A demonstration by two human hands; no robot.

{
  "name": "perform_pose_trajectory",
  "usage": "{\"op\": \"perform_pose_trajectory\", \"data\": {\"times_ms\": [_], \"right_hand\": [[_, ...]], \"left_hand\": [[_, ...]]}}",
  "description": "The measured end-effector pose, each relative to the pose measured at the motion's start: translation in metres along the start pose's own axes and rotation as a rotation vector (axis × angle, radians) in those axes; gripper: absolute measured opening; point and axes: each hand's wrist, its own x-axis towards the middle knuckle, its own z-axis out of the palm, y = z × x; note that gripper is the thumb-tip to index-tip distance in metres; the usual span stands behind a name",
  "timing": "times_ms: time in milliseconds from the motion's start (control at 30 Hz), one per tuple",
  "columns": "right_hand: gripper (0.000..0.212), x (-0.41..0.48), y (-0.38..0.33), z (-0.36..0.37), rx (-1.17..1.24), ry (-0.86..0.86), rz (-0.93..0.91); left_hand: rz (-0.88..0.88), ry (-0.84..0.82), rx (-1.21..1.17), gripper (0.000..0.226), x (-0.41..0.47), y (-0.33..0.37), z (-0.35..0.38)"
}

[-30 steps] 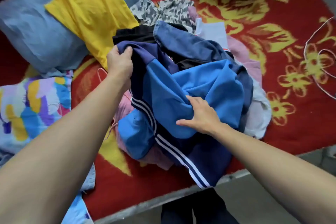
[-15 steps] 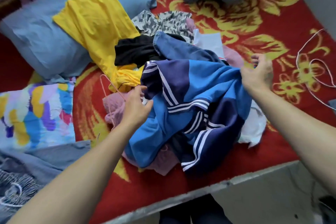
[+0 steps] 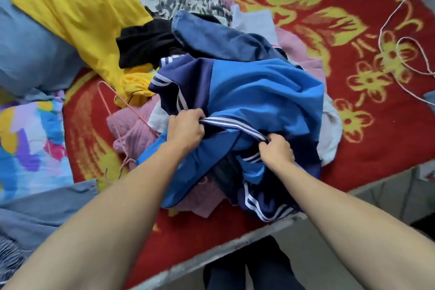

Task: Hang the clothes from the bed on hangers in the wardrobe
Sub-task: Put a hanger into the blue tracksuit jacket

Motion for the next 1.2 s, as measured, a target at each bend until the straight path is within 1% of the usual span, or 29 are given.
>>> {"op": "perform_pose_trajectory", "data": {"times_ms": [33,67,133,200,267,333,433,467,533,600,633,733,800,867,933,1000,1133,1200], "right_hand": [[0.011,0.002,0.004,-0.010,0.123,0.020,0.017],[0.010,0.004,0.006,-0.021,0.267,0.035,0.024],[0.014,0.001,0.000,-0.052,0.494,0.045,0.031],[0.010,-0.009,-0.013,-0.089,0.596,0.071,-0.050],[0.003,-0.026,-0.031,-0.137,0.526,0.118,-0.206],[0.012,-0.043,-0.047,-0.185,0.388,0.165,-0.367],[0.014,-0.077,-0.062,-0.244,0.128,0.296,-0.517],[0.014,-0.090,-0.063,-0.260,0.050,0.346,-0.548],[0.021,-0.111,-0.062,-0.287,-0.047,0.395,-0.559],[0.025,-0.128,-0.060,-0.309,-0.092,0.416,-0.555],[0.026,-0.136,-0.058,-0.320,-0.077,0.415,-0.562],[0.024,-0.164,-0.059,-0.351,0.084,0.374,-0.656],[0.021,-0.186,-0.060,-0.371,0.225,0.306,-0.794],[0.016,-0.213,-0.058,-0.388,0.355,0.262,-0.949],[0.021,-0.242,-0.053,-0.404,0.484,0.271,-1.064],[0.020,-0.278,-0.043,-0.420,0.586,0.286,-1.155],[0.018,-0.338,-0.014,-0.448,0.786,0.325,-1.281],[0.017,-0.363,-0.005,-0.460,0.866,0.315,-1.335]], "left_hand": [[-0.019,-0.008,-0.146,0.023,-0.004,0.000,-0.006],[-0.017,-0.018,-0.247,0.019,-0.009,0.000,-0.014],[0.023,-0.050,-0.311,0.011,-0.021,0.002,-0.040],[0.066,-0.037,-0.319,0.014,-0.027,0.008,-0.074],[0.103,0.019,-0.315,0.013,-0.031,0.018,-0.115],[0.134,0.091,-0.298,0.016,-0.034,0.026,-0.158],[0.157,0.202,-0.342,0.029,-0.046,0.042,-0.217],[0.164,0.234,-0.361,0.033,-0.052,0.048,-0.234],[0.180,0.278,-0.363,0.036,-0.068,0.061,-0.265],[0.178,0.308,-0.314,0.028,-0.089,0.071,-0.289],[0.173,0.331,-0.286,0.025,-0.100,0.075,-0.299],[0.154,0.447,-0.278,0.032,-0.136,0.089,-0.321],[0.128,0.552,-0.305,0.034,-0.165,0.106,-0.334],[0.116,0.660,-0.341,0.032,-0.200,0.126,-0.347],[0.140,0.755,-0.391,0.027,-0.237,0.147,-0.357],[0.173,0.834,-0.446,0.026,-0.275,0.167,-0.364],[0.207,0.946,-0.512,0.033,-0.342,0.207,-0.377],[0.217,1.013,-0.519,0.032,-0.367,0.222,-0.383]]}}
